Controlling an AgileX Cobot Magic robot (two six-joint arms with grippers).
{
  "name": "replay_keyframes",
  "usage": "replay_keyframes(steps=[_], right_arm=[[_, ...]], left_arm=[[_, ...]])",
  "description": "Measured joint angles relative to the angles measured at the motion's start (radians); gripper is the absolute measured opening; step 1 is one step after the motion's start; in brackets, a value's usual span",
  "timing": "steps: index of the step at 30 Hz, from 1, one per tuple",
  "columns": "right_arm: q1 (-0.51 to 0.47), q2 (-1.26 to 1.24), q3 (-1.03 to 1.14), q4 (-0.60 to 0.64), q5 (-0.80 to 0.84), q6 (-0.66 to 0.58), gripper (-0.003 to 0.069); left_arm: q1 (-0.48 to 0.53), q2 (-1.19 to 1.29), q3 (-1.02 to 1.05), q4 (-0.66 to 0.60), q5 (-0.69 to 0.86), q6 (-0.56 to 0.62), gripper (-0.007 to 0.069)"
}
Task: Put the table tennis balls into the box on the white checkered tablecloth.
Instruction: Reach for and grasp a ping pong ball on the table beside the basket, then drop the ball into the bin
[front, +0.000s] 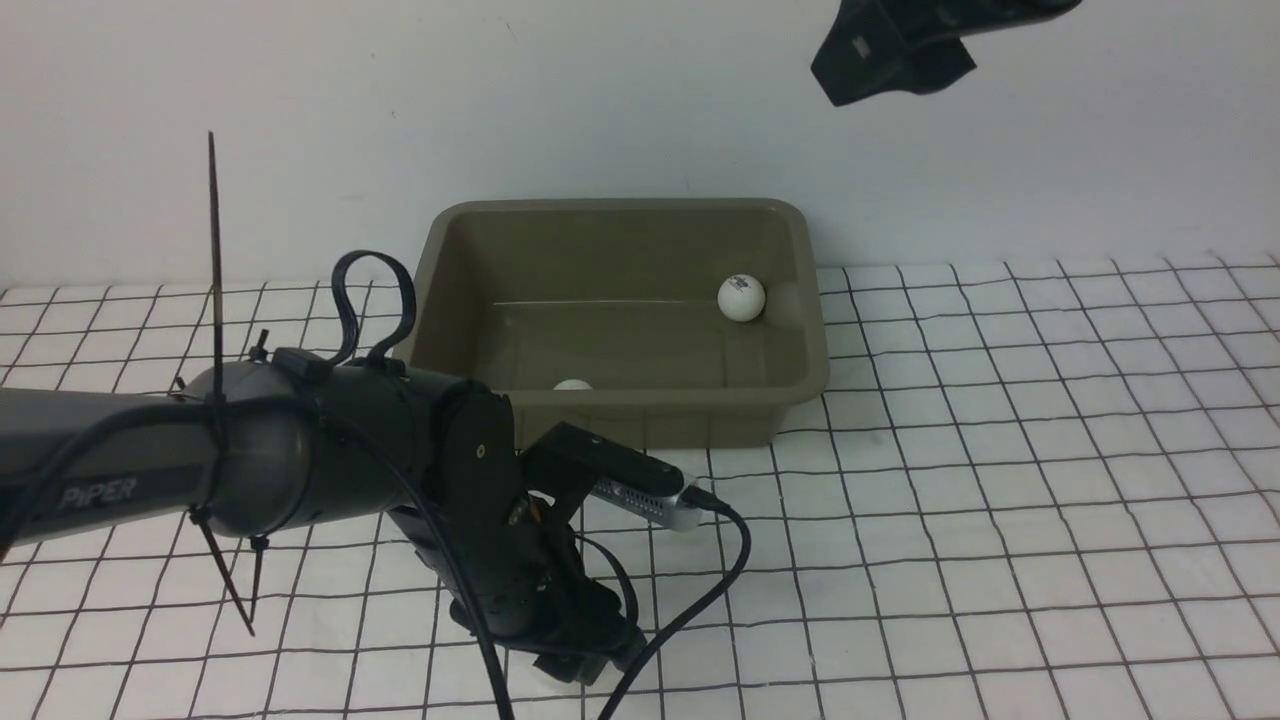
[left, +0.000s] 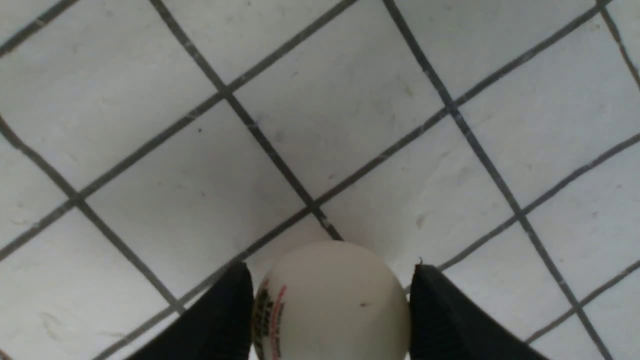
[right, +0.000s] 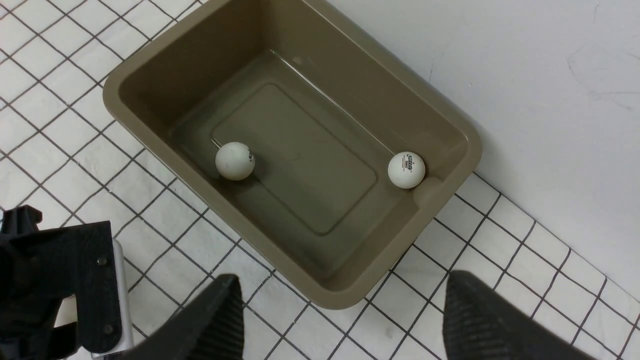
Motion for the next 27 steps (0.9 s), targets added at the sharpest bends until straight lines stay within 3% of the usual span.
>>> replay_keyframes(steps=[6,9,15,18,22,27], right_arm=[[0.0,0.0,0.0,-0.033,0.0,0.0,0.0486],[0.0,0.0,0.0,-0.049,0.0,0.0,0.0486],[0.0,0.0,0.0,-0.068,0.0,0.0,0.0486],[0.0,0.0,0.0,-0.072,0.0,0.0,0.0486],[0.0,0.0,0.0,-0.074,0.0,0.0,0.0486],[0.0,0.0,0.0,-0.075,0.0,0.0,0.0486]], left_arm=[[0.0,0.0,-0.104,-0.036,0.163,0.084,0.0354],[0.0,0.0,-0.236,-0.063,0.303,0.13,0.0354],[0.0,0.005,-0.485,-0.059,0.423,0.144,0.0354],[0.0,0.009,-0.603,-0.029,0.417,0.148,0.0354],[0.003,0.032,-0.74,0.13,0.31,0.142,0.0354],[0.035,0.139,-0.819,0.234,0.243,0.113,0.0354]])
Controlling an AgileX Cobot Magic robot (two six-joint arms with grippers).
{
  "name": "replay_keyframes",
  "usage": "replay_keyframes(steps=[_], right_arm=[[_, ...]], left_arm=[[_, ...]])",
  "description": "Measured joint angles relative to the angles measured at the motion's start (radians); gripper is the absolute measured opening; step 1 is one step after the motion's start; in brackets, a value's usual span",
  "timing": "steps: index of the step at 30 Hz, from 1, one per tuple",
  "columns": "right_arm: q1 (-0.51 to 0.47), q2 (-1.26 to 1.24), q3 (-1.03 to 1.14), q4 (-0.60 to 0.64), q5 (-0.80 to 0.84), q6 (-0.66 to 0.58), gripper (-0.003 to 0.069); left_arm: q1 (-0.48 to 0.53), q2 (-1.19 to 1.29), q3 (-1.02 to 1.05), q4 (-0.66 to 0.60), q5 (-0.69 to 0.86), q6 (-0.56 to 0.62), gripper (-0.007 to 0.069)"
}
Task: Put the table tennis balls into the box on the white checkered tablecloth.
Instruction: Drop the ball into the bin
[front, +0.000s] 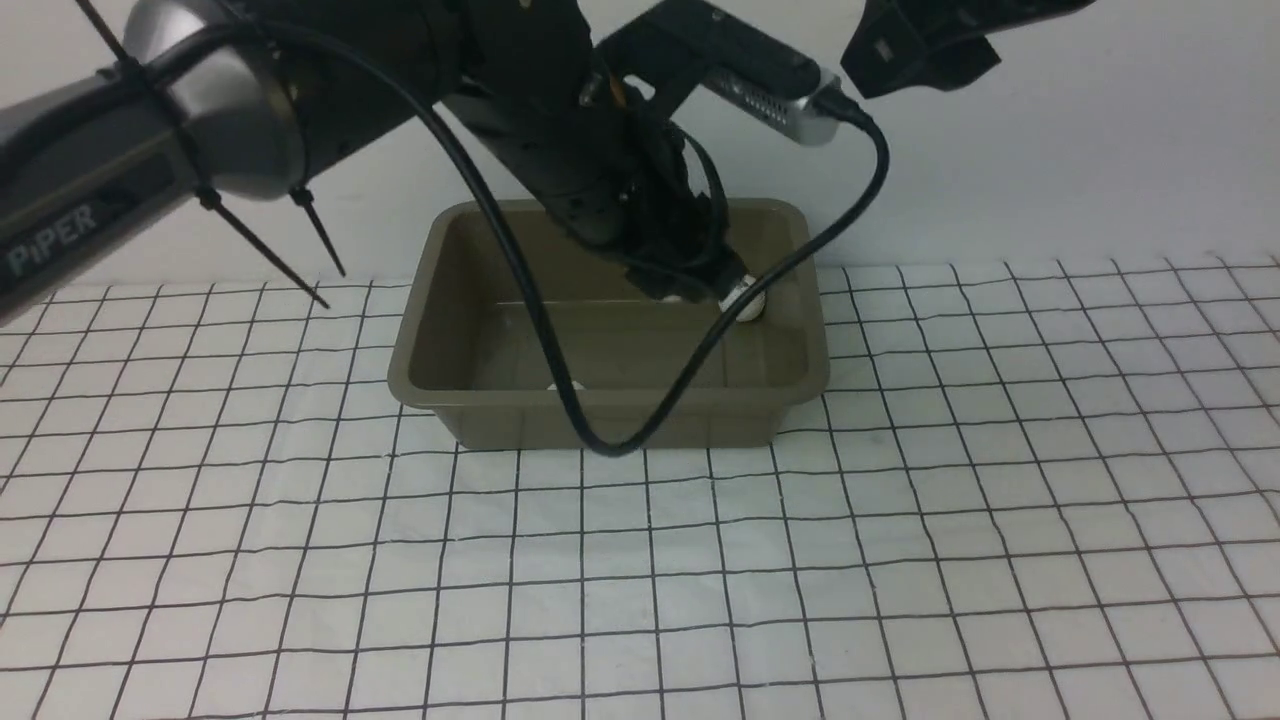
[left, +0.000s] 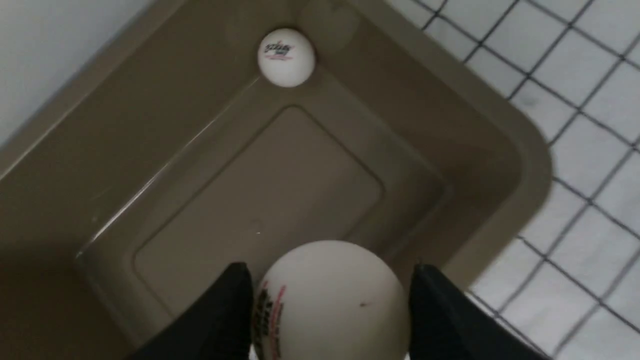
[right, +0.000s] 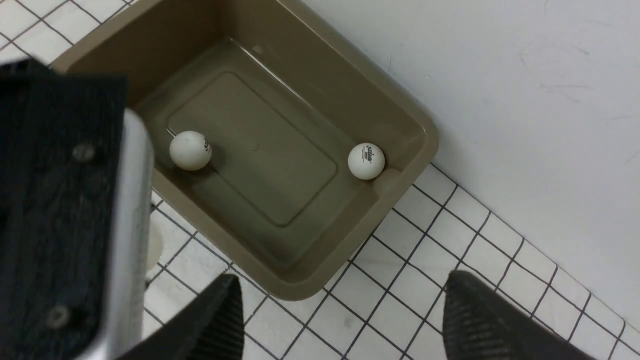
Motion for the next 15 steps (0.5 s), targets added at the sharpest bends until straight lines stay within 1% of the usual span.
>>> replay_keyframes(steps=[5,12,15], right_arm=[[0.0,0.0,0.0,0.0,0.0,0.0,0.0486],[0.0,0.0,0.0,0.0,0.0,0.0,0.0486],[0.0,0.0,0.0,0.0,0.0,0.0,0.0486]], left_arm=[[0.046,0.139,-0.03,0.042,-0.026,-0.002,0.0354],[0.056,0.18,-0.032,0.05,-0.12,0.001,0.0356],[0.056,0.182,-0.033,0.057,-0.135,0.001,0.0394]])
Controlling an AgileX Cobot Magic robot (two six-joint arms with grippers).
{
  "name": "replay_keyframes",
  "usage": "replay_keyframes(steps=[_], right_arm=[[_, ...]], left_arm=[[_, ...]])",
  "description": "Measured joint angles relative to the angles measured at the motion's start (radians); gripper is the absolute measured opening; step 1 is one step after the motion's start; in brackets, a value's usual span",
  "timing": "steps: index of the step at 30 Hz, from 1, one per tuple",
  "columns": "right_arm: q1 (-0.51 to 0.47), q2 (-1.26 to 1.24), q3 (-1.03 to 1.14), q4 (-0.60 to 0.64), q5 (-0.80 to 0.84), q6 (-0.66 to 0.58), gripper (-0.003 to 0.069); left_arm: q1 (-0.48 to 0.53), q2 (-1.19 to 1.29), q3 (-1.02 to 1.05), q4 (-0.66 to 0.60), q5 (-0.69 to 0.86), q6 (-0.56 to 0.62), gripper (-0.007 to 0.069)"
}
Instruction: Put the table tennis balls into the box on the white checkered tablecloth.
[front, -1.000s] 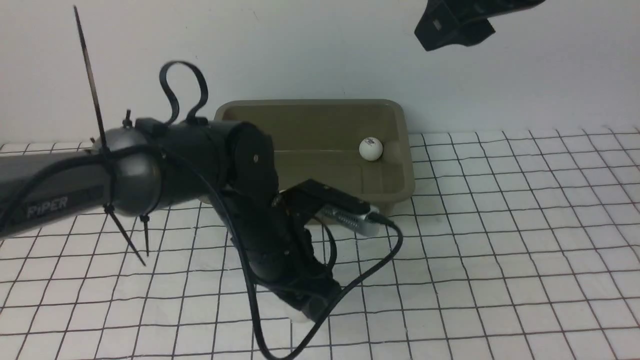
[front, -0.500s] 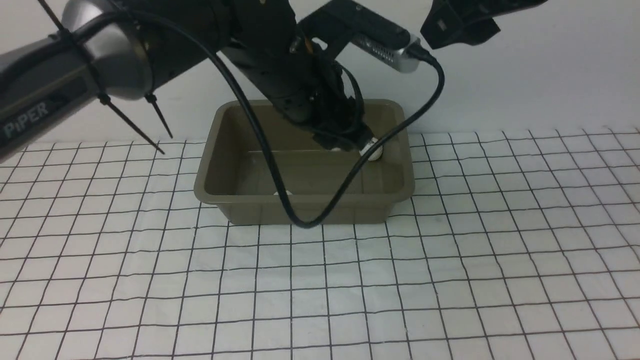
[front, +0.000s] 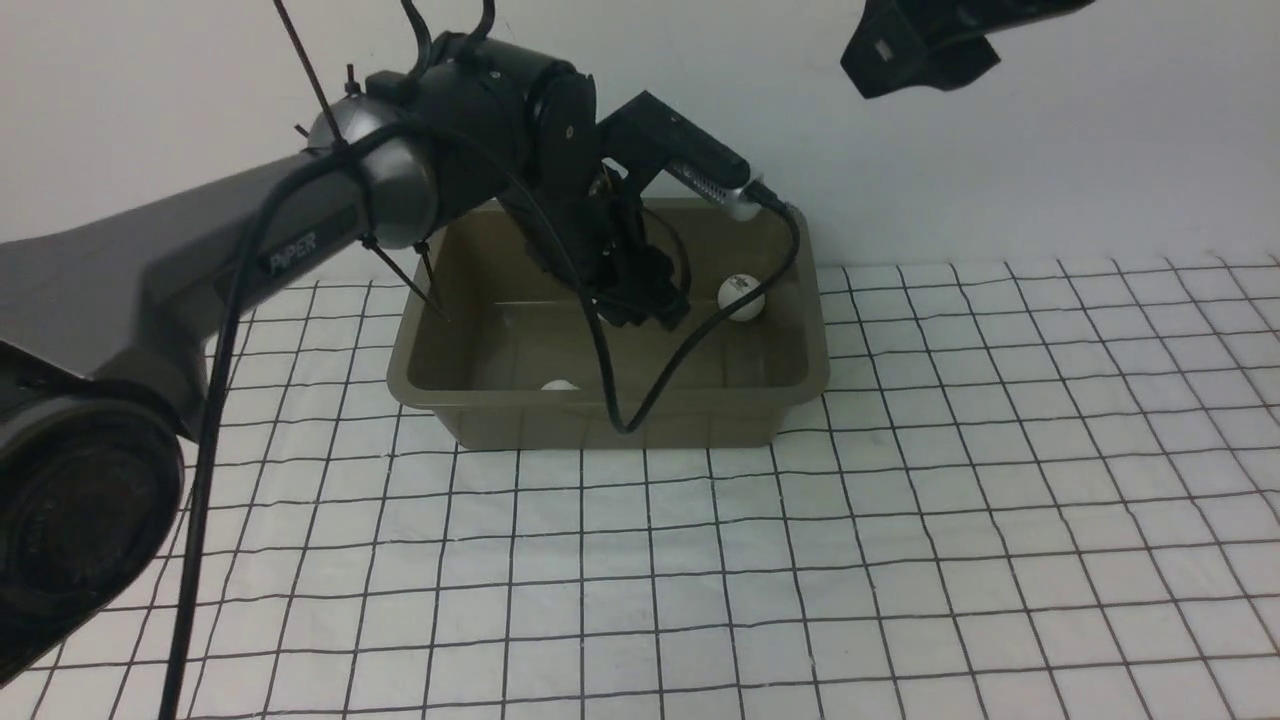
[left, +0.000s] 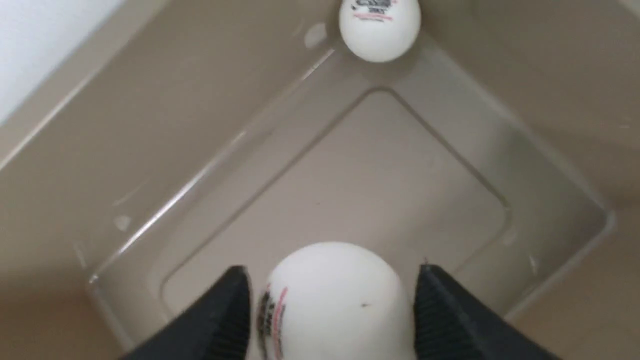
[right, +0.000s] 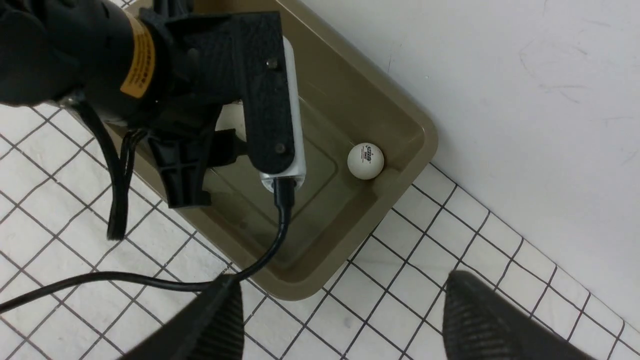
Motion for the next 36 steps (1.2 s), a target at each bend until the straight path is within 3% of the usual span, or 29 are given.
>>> replay_keyframes(steps=[4,10,12,16,19,25,30,36], right_arm=[[0.0,0.0,0.0,0.0,0.0,0.0,0.0486],[0.0,-0.012,0.001,-0.025,0.0,0.0,0.0482],[0.0,-0.031,0.002,-0.05,0.0,0.0,0.0465],[0.0,-0.103,0.002,-0.092,0.0,0.005,0.0379],[0.0,-0.154,0.002,-0.098,0.001,0.008,0.0309],[0.0,-0.282,0.07,-0.136,0.001,0.011,0.0147],[0.0,-0.446,0.306,-0.186,0.001,0.011,0.0015],[0.0,-0.674,0.665,-0.188,-0.119,0.091,-0.0015]], left_arm=[[0.0,-0.006,0.0,0.049,0.036,0.0,0.0451],[0.0,-0.087,0.0,0.156,0.174,0.0,0.0405],[0.0,-0.147,0.0,0.181,0.232,-0.003,0.0319],[0.0,-0.289,0.0,0.173,0.339,-0.075,0.0064],[0.0,-0.391,0.0,0.121,0.371,-0.081,0.0004],[0.0,-0.611,0.073,0.042,0.372,-0.051,-0.0004],[0.0,-0.842,0.327,0.033,0.326,-0.048,-0.0004],[0.0,-1.165,0.729,-0.031,0.061,-0.048,-0.0004]])
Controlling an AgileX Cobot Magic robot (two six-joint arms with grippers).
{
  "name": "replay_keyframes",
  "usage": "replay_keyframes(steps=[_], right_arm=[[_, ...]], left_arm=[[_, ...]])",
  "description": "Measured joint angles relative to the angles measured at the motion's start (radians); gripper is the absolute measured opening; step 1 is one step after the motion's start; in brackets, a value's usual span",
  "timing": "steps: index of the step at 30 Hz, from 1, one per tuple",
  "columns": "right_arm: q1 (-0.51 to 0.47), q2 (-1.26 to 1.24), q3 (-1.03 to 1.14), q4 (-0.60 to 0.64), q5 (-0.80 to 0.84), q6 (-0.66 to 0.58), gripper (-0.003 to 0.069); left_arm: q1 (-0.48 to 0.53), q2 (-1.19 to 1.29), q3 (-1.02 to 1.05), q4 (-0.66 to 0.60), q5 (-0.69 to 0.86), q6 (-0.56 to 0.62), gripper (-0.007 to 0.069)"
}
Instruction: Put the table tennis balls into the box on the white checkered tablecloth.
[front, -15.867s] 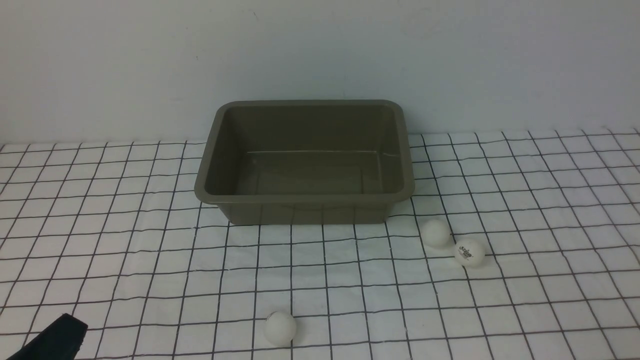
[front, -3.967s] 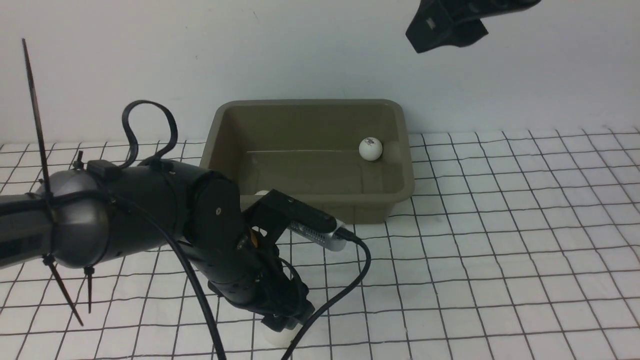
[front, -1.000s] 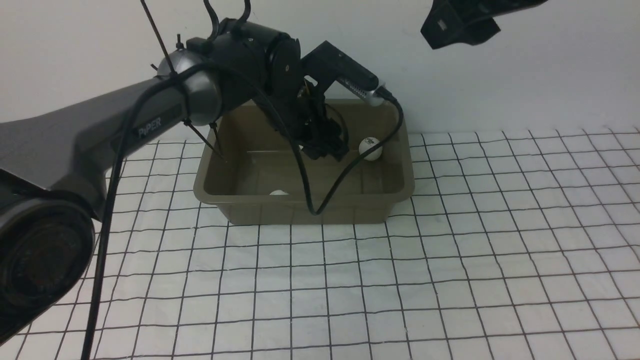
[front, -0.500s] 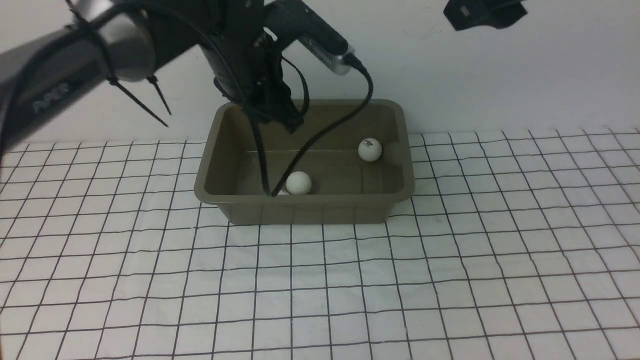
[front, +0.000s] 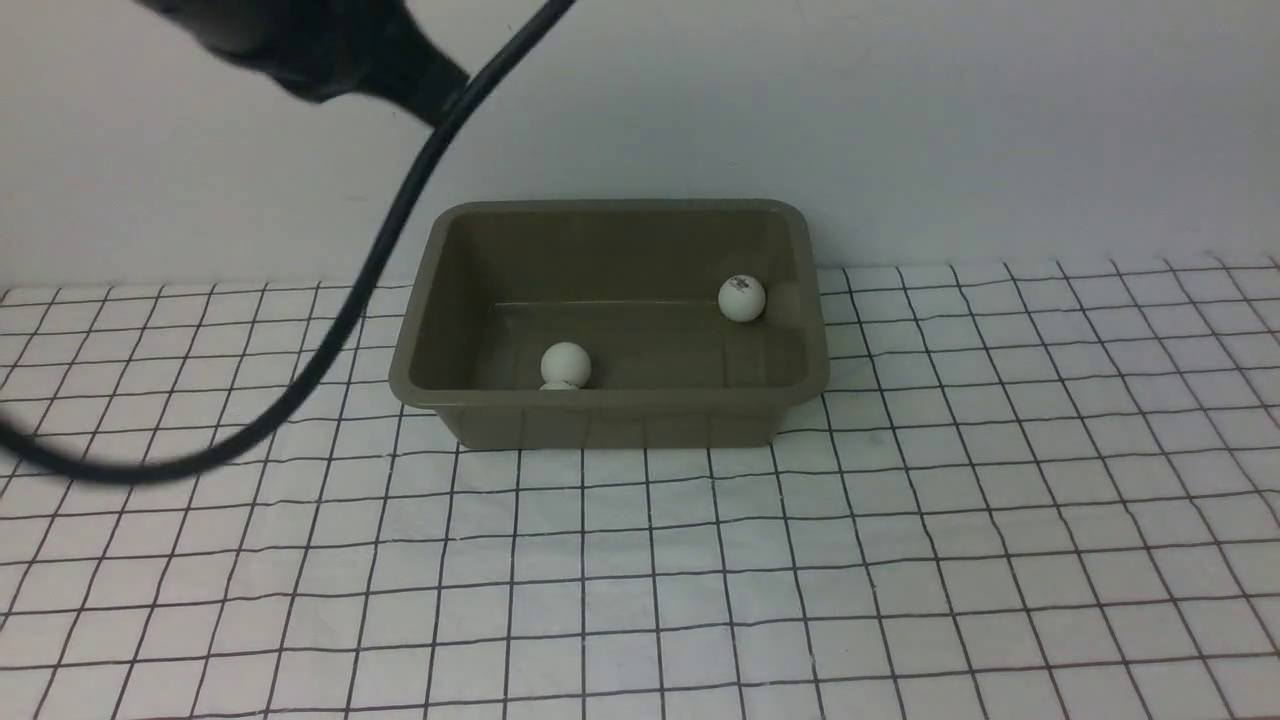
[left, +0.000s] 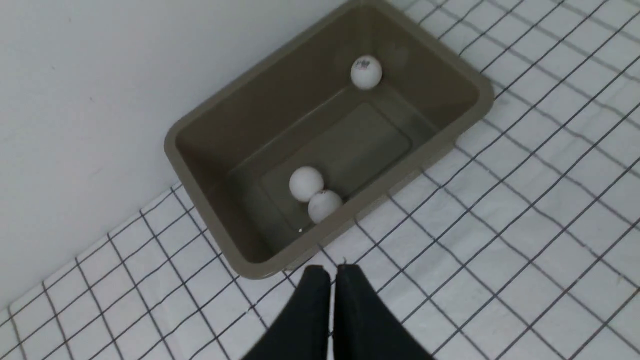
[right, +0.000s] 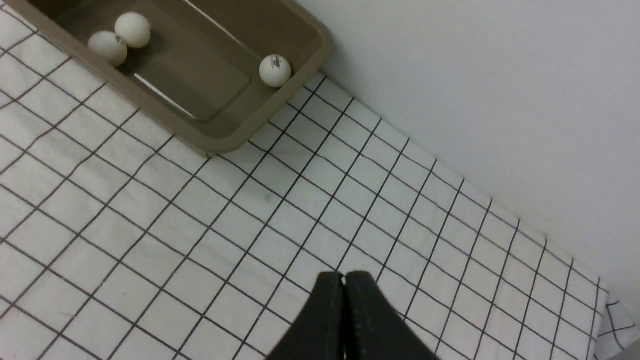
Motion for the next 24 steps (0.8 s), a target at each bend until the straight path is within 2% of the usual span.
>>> replay_keyframes(steps=[4,10,14,24], right_arm=[[0.0,-0.132,0.211,0.0,-0.136,0.063,-0.0015],[0.0,-0.263,0.508,-0.003,-0.269,0.127,-0.0015],[0.0,-0.282,0.571,-0.003,-0.295,0.132,-0.0016],[0.0,-0.284,0.575,-0.002,-0.304,0.154,-0.0016]], left_arm=[[0.0,-0.204,0.244,-0.005,-0.129,0.0,-0.0004],[0.0,-0.384,0.502,-0.018,-0.151,0.0,-0.0004],[0.0,-0.445,0.551,-0.026,-0.171,0.0,-0.0004],[0.0,-0.466,0.554,-0.033,-0.174,-0.003,-0.0004]])
